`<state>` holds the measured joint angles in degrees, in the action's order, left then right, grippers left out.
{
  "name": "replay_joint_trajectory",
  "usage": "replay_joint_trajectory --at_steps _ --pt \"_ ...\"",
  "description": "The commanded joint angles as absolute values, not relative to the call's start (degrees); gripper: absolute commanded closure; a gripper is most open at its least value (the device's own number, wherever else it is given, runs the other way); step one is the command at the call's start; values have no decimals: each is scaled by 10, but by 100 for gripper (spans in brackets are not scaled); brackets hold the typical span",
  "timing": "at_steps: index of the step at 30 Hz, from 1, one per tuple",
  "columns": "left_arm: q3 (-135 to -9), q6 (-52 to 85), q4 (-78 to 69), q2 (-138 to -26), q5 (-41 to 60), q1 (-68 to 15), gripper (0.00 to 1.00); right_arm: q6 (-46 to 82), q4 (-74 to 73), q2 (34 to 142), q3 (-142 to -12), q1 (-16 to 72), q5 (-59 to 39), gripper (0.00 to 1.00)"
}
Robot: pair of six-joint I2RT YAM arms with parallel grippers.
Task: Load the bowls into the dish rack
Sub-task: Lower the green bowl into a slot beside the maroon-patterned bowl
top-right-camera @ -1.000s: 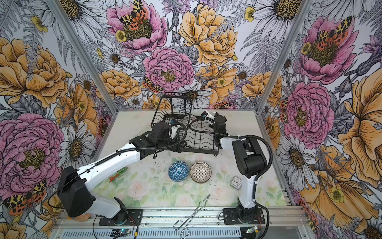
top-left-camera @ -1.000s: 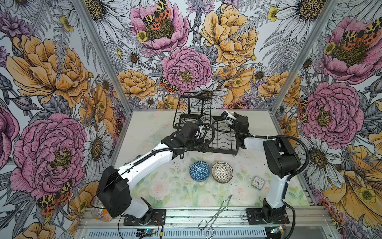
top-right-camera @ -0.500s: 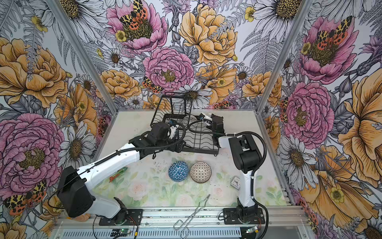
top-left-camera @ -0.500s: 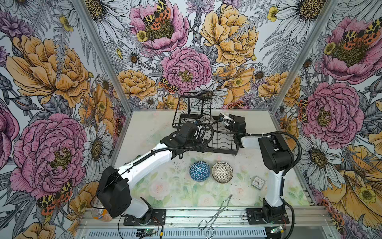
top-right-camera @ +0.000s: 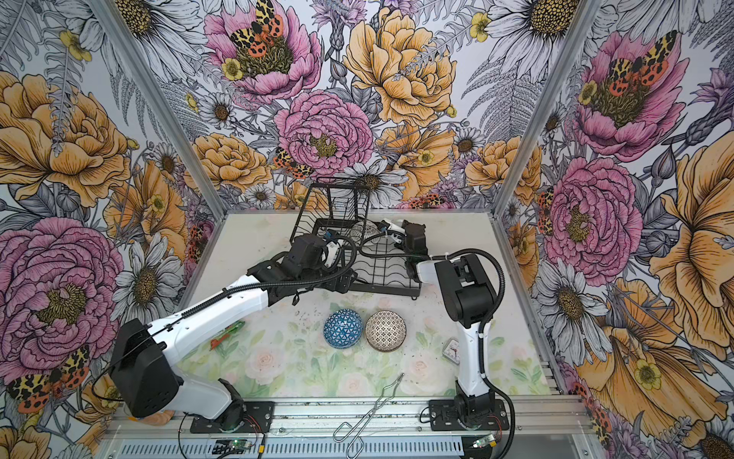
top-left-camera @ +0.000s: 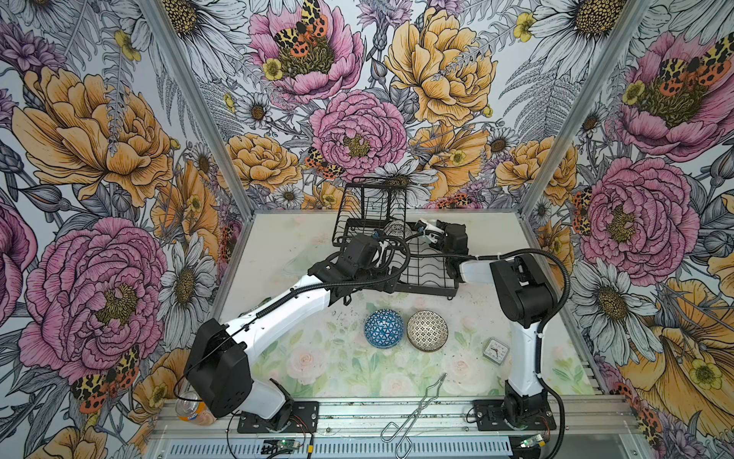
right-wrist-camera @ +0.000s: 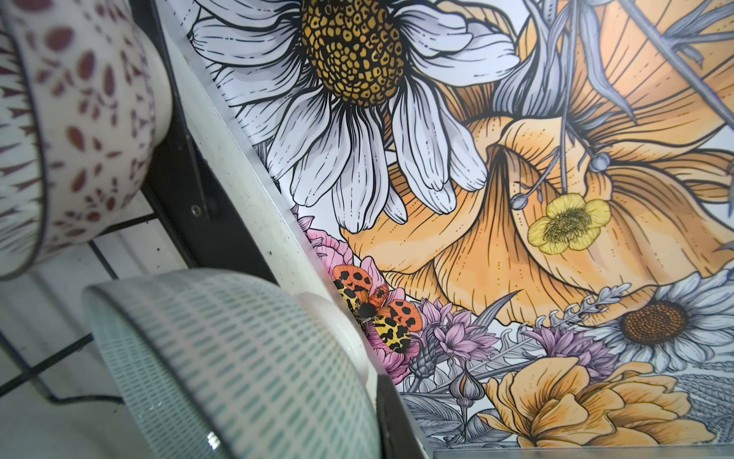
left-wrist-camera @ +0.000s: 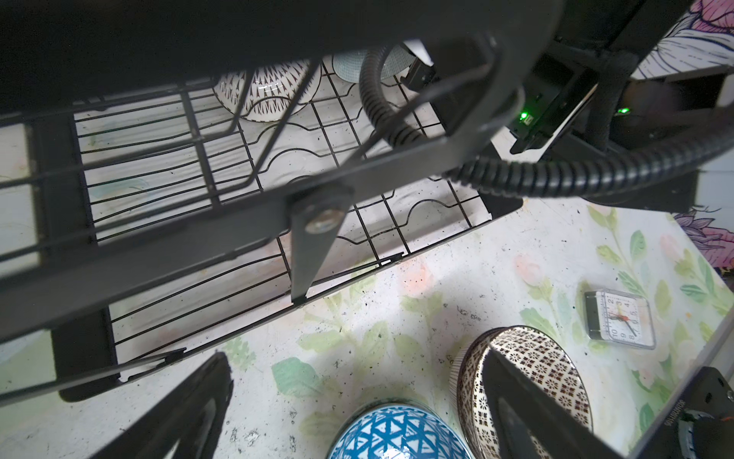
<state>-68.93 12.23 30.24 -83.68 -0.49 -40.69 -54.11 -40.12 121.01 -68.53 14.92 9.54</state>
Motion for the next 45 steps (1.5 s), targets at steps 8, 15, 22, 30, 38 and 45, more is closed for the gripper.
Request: replay_joint_trajectory --at_steps 8,15,22,30,38,45 --pt "-690 132 302 -823 9 -401 1 -569 -459 1228 -710 148 105 100" --pt "-692 132 302 -825 11 -400 1 -597 -488 1233 -719 149 116 100" --pt "-692 132 303 -824 12 -400 1 -607 -482 1246 -722 150 121 100" --pt "-693 131 304 -826 14 -398 1 -598 -461 1244 -719 152 121 85" --pt "-686 133 303 -822 12 -398 1 -583 -433 1239 -714 153 114 80" --pt "-686 132 303 -821 14 -398 1 -577 -413 1227 -713 153 109 76"
